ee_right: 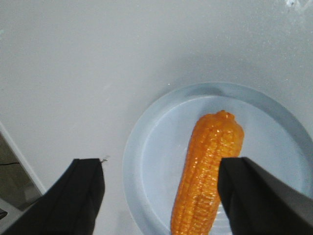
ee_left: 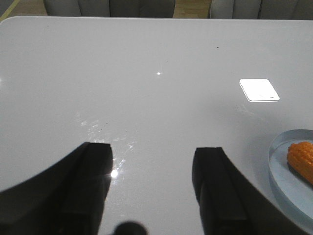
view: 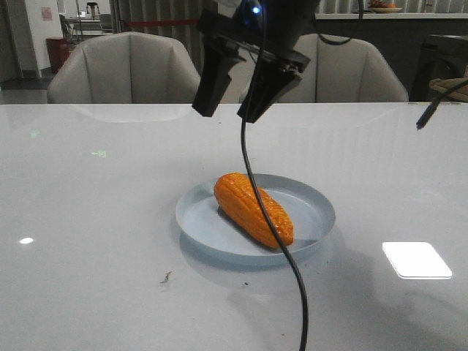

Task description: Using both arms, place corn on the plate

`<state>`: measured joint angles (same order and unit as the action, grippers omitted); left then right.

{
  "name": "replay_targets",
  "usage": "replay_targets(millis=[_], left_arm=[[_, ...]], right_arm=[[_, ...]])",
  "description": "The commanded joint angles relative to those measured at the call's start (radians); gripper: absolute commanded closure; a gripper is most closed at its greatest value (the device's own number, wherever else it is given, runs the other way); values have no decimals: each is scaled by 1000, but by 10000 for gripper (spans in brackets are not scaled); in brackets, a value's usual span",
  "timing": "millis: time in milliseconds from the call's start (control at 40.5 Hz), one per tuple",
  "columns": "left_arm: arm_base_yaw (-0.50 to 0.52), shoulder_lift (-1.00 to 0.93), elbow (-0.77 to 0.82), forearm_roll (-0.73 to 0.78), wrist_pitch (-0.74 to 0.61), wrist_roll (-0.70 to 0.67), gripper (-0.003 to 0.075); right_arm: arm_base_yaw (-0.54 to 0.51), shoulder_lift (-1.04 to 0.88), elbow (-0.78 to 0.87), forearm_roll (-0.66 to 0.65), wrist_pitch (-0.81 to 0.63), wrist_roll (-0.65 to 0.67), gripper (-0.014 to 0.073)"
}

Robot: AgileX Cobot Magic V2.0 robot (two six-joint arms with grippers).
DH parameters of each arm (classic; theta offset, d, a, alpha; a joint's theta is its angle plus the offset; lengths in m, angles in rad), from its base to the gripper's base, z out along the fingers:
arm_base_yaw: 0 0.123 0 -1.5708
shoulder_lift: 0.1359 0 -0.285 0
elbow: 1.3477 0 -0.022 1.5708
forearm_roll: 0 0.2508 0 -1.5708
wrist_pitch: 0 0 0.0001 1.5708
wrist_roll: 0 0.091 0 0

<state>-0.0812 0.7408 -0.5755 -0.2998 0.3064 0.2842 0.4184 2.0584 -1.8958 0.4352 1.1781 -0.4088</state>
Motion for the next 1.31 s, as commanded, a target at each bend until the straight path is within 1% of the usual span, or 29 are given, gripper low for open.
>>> replay_targets(millis=[0, 198, 420, 568, 667, 815, 988, 1087, 1161, 1285], left_arm=[[3, -6, -30, -16, -84, 3, 281], [3, -6, -30, -16, -84, 3, 281], [3, -6, -30, -16, -84, 3, 281], [3, -6, -30, -16, -84, 3, 281], [3, -6, -30, -16, -80, 3, 281], [3, -6, -30, -14, -48, 3, 281], [3, -6, -30, -14, -30, 3, 281], [3, -6, -30, -14, -30, 3, 281], [3, -6, -30, -14, -30, 3, 281], [3, -6, -30, -14, -30, 3, 281]], right_arm=[[-6, -65, -91, 39, 47, 22, 1], [-37, -118, -132, 39, 60, 83, 1], [-113, -273, -131, 17, 66, 85, 1], [-200, -392, -129, 12, 97, 87, 1], [-286, -472, -95, 10, 121, 89, 1], [-423, -604, 45, 10, 102, 92, 1], [-543, -784, 282, 10, 7, 83, 1], [-574, -899, 431, 10, -97, 42, 1], [-575, -991, 549, 10, -183, 4, 1], [-575, -1126, 735, 16, -269, -31, 1]])
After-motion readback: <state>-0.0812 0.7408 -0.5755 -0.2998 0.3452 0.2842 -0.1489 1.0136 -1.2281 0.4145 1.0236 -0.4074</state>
